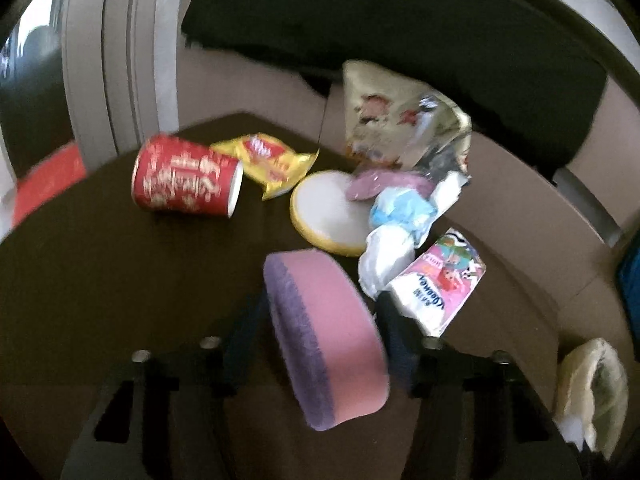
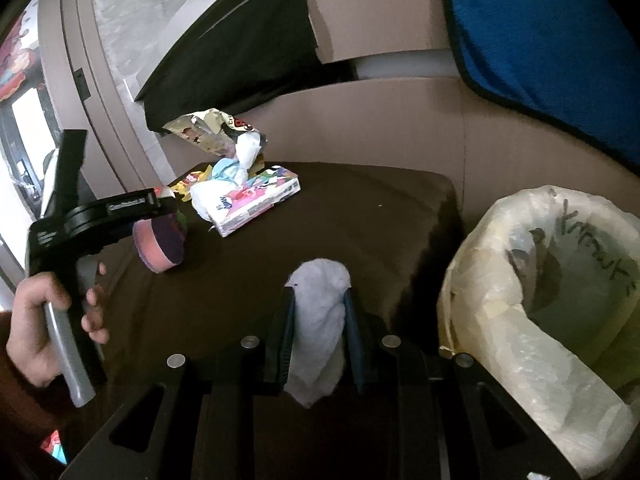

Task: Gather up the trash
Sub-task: 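Grasp the purple eggplant sponge with the left gripper while the right grasps a white tissue, then carry the sponge and tissue over the bin with both grippers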

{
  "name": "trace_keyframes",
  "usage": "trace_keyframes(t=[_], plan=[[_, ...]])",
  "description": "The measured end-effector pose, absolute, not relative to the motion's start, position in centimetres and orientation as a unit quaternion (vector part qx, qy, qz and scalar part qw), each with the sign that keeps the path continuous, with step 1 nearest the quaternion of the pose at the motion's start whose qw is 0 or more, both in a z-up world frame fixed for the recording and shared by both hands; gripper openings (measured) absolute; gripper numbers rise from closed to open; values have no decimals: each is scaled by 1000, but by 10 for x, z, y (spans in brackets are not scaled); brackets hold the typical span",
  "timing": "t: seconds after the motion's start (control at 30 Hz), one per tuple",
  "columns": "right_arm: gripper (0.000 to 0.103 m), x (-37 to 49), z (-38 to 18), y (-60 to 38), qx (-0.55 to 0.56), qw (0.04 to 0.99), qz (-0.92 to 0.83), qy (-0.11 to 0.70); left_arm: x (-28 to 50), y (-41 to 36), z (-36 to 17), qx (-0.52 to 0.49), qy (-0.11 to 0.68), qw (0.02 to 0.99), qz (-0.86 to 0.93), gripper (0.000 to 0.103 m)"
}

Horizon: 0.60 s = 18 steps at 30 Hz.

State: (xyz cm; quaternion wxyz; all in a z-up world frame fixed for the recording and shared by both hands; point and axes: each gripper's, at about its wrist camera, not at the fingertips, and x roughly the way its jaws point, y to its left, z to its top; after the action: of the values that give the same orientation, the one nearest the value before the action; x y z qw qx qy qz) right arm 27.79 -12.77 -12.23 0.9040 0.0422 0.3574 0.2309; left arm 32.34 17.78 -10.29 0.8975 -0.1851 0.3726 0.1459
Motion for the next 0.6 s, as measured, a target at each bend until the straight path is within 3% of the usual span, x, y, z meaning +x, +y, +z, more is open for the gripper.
trace_keyframes(t=[0.07, 0.1, 0.6], plan=[[23, 276, -120, -130, 39, 905, 228, 356, 317, 184, -103, -198, 370, 898, 135, 43], [23, 275, -119, -131, 38, 906, 227, 355, 314, 186, -102, -201, 368, 898, 130, 30], [23, 250, -69, -116, 12, 921, 235, 311, 233, 170, -20, -124, 237, 961, 66, 31]])
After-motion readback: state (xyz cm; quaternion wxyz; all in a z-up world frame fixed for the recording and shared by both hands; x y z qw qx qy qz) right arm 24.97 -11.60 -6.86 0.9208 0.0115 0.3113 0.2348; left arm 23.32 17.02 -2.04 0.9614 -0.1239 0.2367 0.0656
